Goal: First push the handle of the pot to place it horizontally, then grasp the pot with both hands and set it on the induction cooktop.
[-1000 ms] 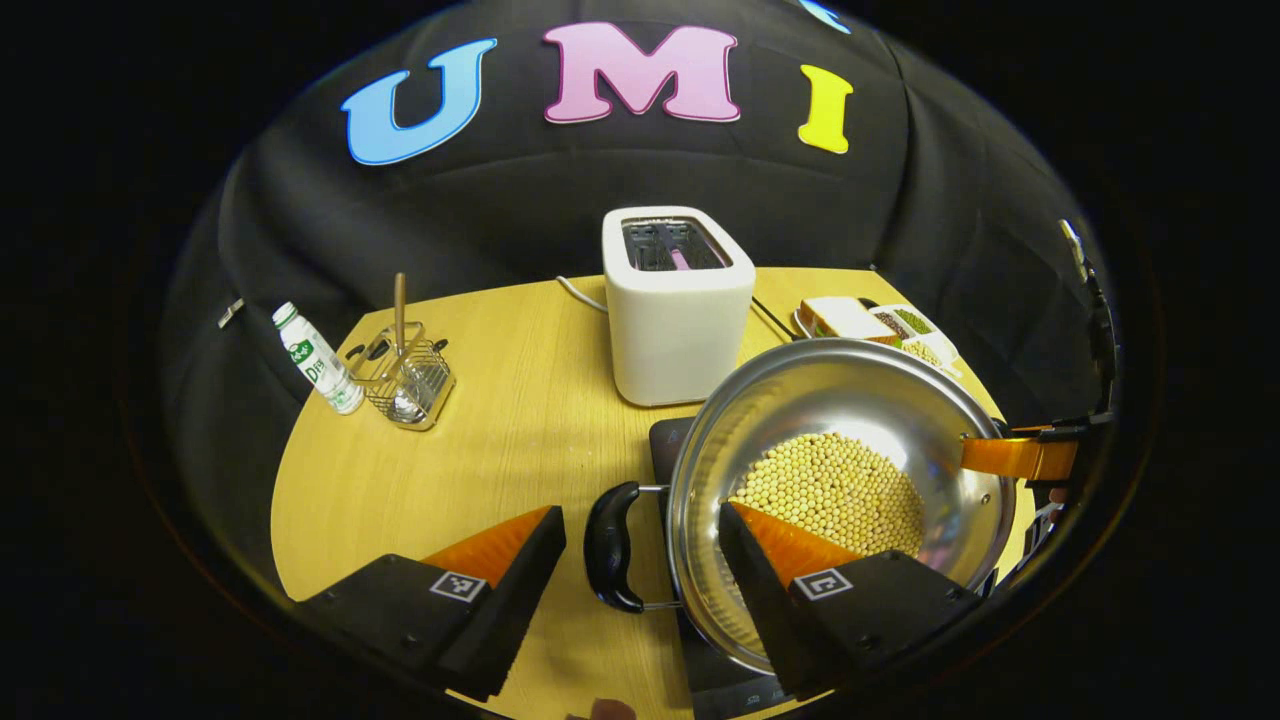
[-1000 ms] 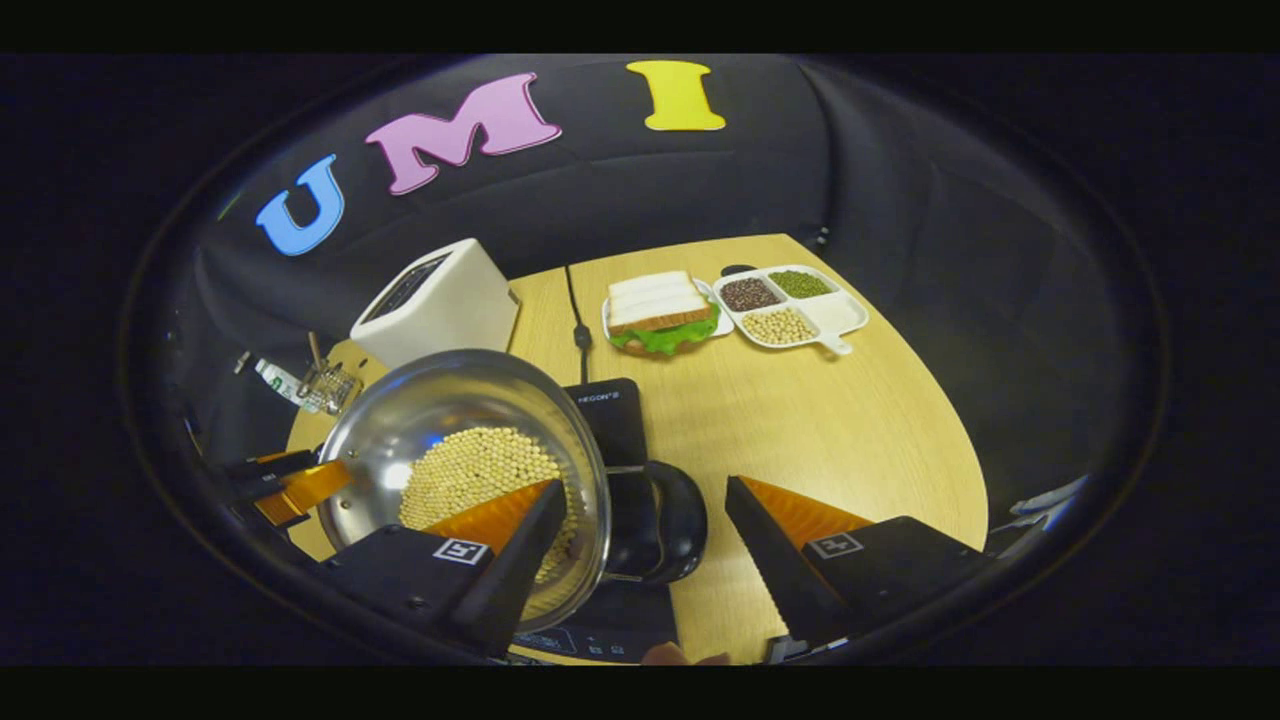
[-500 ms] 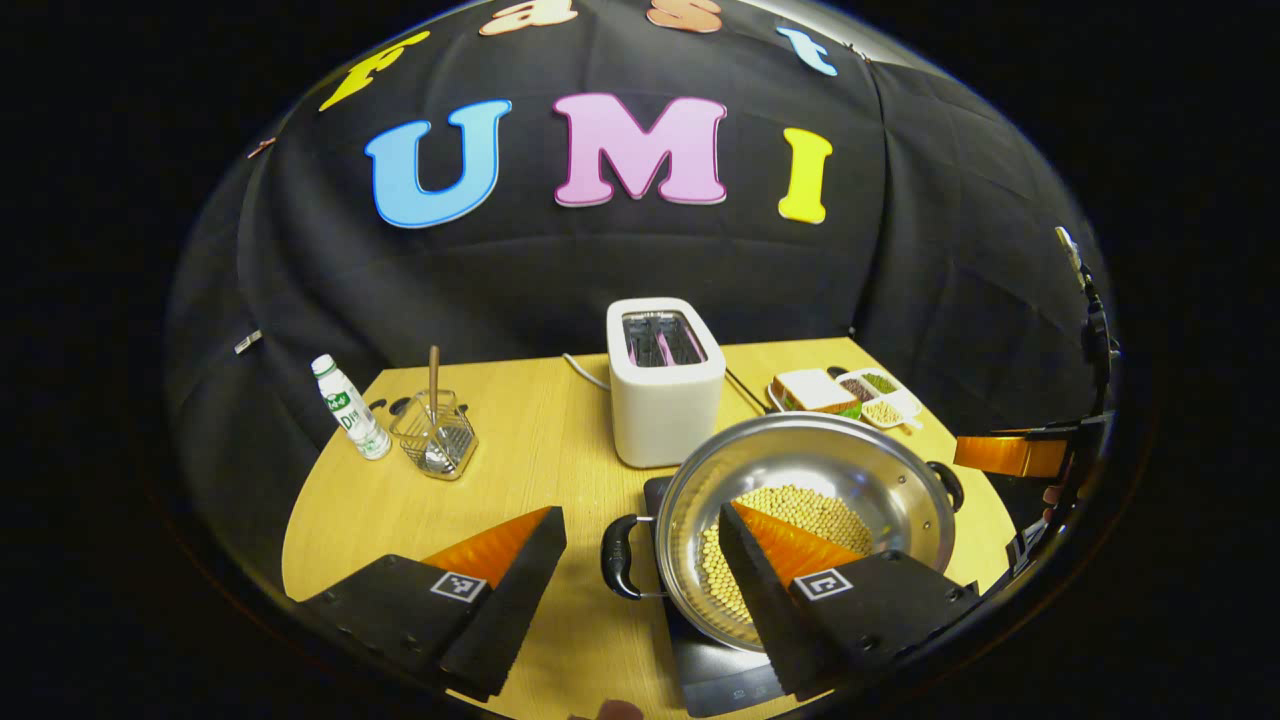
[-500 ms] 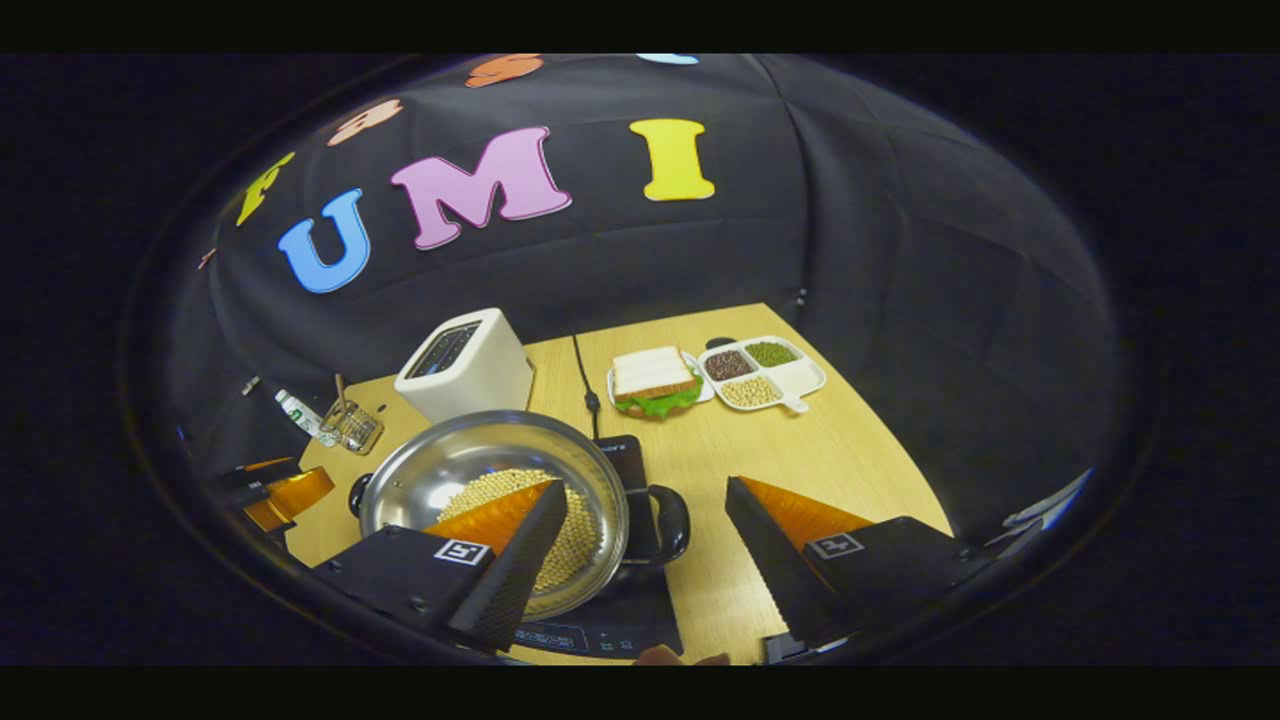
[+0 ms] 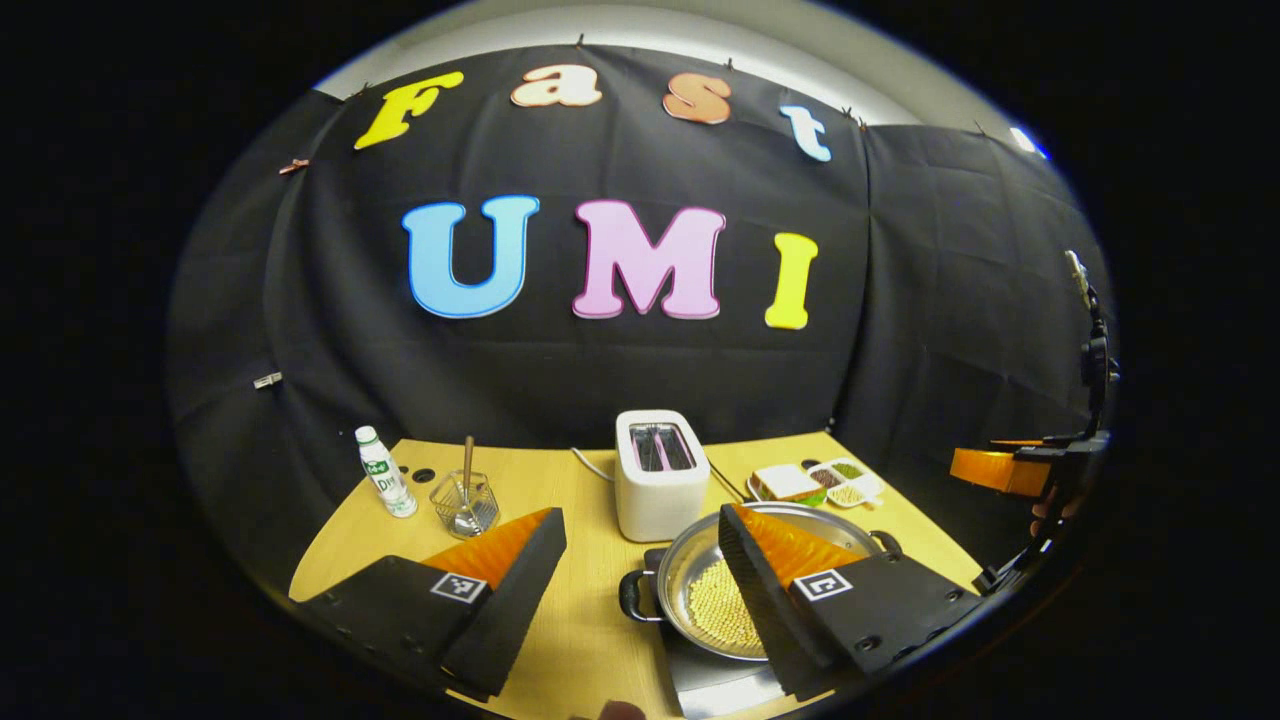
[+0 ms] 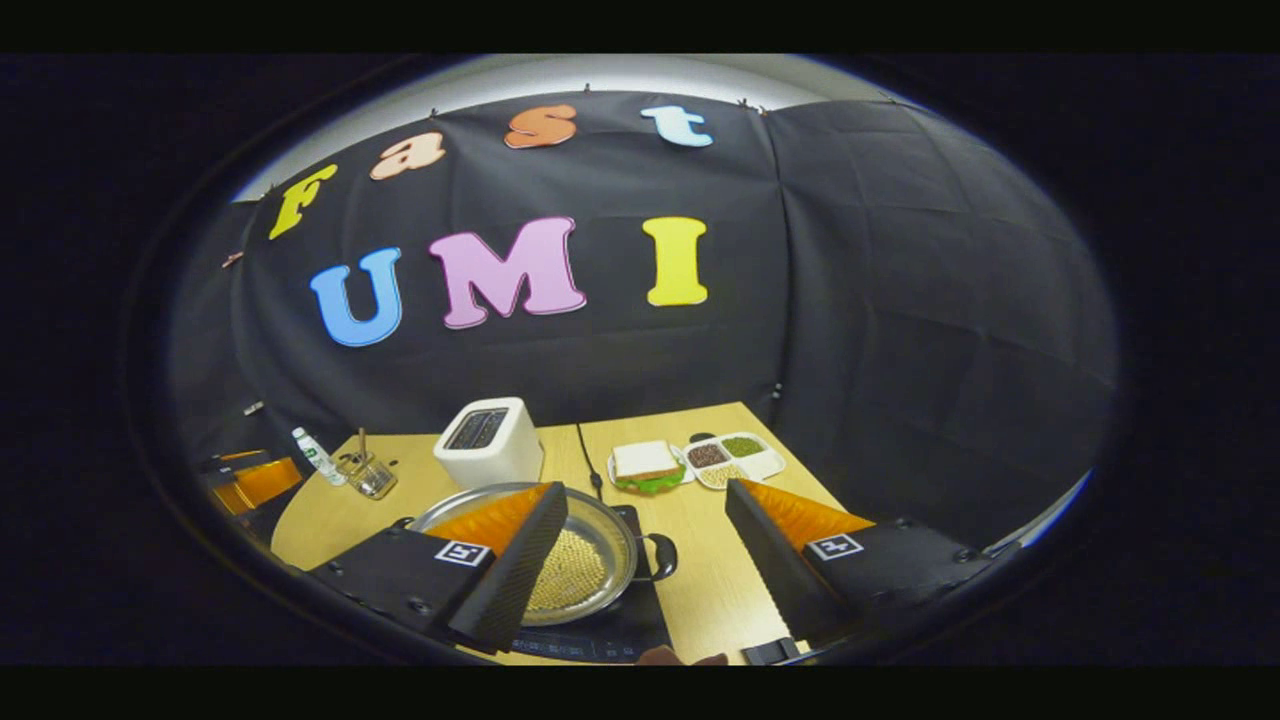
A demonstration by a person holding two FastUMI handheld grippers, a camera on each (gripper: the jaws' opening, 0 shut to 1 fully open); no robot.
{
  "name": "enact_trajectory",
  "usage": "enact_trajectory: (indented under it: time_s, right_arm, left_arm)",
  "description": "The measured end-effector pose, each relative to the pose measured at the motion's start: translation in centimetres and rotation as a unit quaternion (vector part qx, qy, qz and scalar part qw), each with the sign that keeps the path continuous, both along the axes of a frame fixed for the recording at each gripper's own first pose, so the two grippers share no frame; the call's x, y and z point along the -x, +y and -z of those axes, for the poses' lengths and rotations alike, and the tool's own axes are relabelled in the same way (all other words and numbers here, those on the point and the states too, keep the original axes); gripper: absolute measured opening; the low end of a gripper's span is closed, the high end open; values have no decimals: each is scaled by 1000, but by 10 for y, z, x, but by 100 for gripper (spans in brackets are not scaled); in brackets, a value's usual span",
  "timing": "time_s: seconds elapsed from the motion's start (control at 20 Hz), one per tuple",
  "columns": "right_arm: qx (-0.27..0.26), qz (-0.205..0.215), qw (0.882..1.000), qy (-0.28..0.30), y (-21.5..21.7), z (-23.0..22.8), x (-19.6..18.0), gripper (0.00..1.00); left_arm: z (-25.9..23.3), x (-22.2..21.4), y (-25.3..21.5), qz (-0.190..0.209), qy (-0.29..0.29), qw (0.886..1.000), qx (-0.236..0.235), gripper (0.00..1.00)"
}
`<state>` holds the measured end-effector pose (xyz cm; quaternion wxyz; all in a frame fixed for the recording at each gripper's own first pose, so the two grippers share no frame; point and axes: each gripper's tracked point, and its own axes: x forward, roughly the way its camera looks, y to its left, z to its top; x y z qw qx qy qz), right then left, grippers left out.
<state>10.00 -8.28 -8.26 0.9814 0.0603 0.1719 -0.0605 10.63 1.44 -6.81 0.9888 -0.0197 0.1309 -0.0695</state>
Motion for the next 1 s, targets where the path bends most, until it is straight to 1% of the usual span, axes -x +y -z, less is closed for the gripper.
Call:
enact_trajectory:
  time_s: [0.1,0.3,0.45,0.6,0.75,1.0]
  right_arm:
    - [7,2,999,-32,5,-22,6,98]
    - [32,-7,995,-99,21,-63,22,98]
    - [46,-12,990,-135,33,-85,36,98]
    - [44,-17,988,-144,43,-92,49,98]
    - [48,-17,988,-148,45,-93,54,98]
    - [40,-11,988,-151,42,-95,59,98]
  left_arm:
    - [-19,9,10,-3,-26,1000,9,95]
    - [-45,23,34,-19,-65,998,-4,95]
    - [-66,36,46,-24,-95,995,-5,95]
    - [-80,51,55,-36,-120,992,-11,95]
    - [-85,62,53,-39,-133,990,-14,95]
    - [-82,67,49,-35,-126,991,-13,95]
